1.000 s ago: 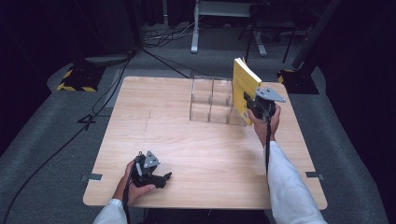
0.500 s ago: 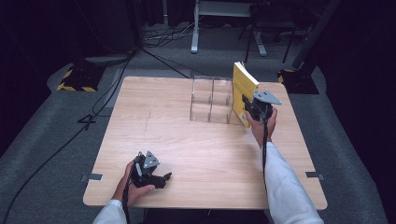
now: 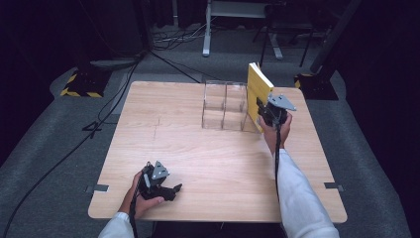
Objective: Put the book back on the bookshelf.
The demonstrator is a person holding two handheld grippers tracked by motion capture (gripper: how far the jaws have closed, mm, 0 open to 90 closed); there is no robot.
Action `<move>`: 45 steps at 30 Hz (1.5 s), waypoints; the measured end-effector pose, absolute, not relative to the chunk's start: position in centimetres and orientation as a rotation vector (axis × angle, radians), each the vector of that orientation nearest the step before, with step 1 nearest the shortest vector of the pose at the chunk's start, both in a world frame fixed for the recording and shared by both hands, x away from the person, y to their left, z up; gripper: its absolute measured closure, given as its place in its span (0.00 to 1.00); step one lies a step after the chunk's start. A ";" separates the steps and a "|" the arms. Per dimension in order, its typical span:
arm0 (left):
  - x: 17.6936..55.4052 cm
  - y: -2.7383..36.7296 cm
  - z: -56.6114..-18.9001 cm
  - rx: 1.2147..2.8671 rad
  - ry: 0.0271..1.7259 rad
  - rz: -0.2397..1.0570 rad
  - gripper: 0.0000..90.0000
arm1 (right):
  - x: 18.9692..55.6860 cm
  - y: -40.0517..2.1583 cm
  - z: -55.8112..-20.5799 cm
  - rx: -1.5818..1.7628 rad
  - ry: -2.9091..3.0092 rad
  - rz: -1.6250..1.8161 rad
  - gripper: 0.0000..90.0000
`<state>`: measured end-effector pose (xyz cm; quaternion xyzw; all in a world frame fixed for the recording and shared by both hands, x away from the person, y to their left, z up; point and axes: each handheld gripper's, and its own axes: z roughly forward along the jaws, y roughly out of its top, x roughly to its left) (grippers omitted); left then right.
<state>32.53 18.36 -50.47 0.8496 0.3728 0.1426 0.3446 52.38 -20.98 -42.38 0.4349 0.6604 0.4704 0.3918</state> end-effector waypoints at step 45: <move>32.4 18.4 -50.5 2.209 0.969 0.368 0.18 | 49.8 -23.4 -41.1 1.061 1.858 1.164 0.78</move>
